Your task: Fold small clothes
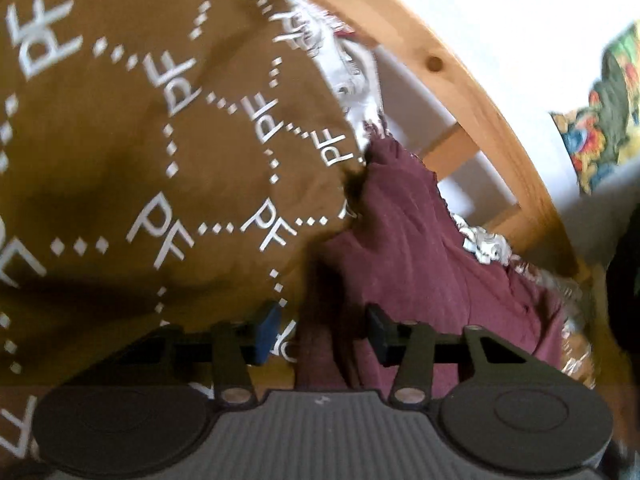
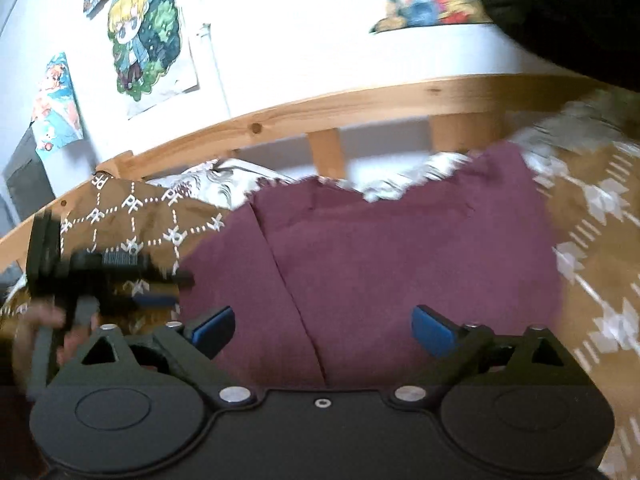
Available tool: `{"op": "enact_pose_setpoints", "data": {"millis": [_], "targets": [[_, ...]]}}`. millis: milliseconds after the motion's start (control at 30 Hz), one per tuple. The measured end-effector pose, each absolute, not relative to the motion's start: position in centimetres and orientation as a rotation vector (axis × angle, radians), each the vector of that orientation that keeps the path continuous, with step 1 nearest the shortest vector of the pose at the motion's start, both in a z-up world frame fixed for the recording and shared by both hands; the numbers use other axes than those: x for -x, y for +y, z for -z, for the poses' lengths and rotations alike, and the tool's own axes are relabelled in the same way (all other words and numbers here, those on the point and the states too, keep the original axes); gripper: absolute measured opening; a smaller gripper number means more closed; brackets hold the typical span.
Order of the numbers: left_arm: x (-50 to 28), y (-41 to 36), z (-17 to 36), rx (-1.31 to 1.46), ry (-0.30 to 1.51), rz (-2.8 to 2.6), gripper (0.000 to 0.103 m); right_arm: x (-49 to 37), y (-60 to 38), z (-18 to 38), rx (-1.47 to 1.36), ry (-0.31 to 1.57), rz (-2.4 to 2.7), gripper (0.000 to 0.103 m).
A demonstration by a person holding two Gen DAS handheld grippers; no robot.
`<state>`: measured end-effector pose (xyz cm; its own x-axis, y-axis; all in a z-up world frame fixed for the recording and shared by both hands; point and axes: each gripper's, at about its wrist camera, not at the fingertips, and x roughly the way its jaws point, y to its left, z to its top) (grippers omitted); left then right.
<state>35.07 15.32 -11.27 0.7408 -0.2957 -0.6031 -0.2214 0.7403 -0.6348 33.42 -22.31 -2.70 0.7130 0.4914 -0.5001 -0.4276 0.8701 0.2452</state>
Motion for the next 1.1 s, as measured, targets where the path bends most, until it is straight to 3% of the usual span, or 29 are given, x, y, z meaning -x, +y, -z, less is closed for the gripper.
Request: {"op": "enact_pose_setpoints", "data": {"millis": [67, 100, 333, 367, 433, 500, 600, 767, 967, 1033, 1100], "targets": [[-35.2, 15.6, 11.3, 0.786, 0.753, 0.082, 0.028, -37.0, -19.4, 1.9, -0.124, 0.587, -0.567, 0.090], [-35.2, 15.7, 11.3, 0.799, 0.753, 0.102, 0.025, -38.9, -18.1, 1.8, -0.132, 0.595, -0.594, 0.087], [-35.2, 16.9, 11.2, 0.893, 0.742, 0.166, 0.025, -48.8, -8.6, 2.1, -0.186, 0.706, -0.716, 0.080], [-35.2, 16.9, 11.2, 0.897, 0.742, 0.164, 0.017, -49.6, -7.4, 2.4, -0.166, 0.726, -0.715, 0.078], [-35.0, 16.9, 11.2, 0.899, 0.731, 0.146, 0.009, -50.8, -5.4, 2.9, -0.108, 0.760, -0.701, 0.066], [-34.6, 16.8, 11.1, 0.913, 0.721, 0.080, 0.007, -51.5, -3.9, 3.2, -0.066, 0.784, -0.689, 0.022], [-33.4, 17.0, 10.7, 0.970, 0.689, -0.024, 0.006, -51.7, -2.6, 3.3, -0.030, 0.774, -0.692, 0.005], [-32.4, 17.6, 8.9, 0.910, 0.617, -0.137, 0.002, -51.8, 0.7, 1.8, -0.009, 0.685, -0.763, 0.003], [-33.2, 18.5, 10.0, 0.923, 0.662, -0.148, 0.003, -52.7, 4.1, 3.4, 0.064, 0.689, -0.759, 0.003], [-33.4, 18.3, 9.8, 0.896, 0.664, -0.148, 0.004, -52.7, 4.0, 3.7, 0.065, 0.702, -0.753, 0.010], [-33.5, 18.1, 9.7, 0.876, 0.670, -0.152, 0.007, -52.4, 3.1, 3.5, 0.042, 0.699, -0.753, 0.037]]}}
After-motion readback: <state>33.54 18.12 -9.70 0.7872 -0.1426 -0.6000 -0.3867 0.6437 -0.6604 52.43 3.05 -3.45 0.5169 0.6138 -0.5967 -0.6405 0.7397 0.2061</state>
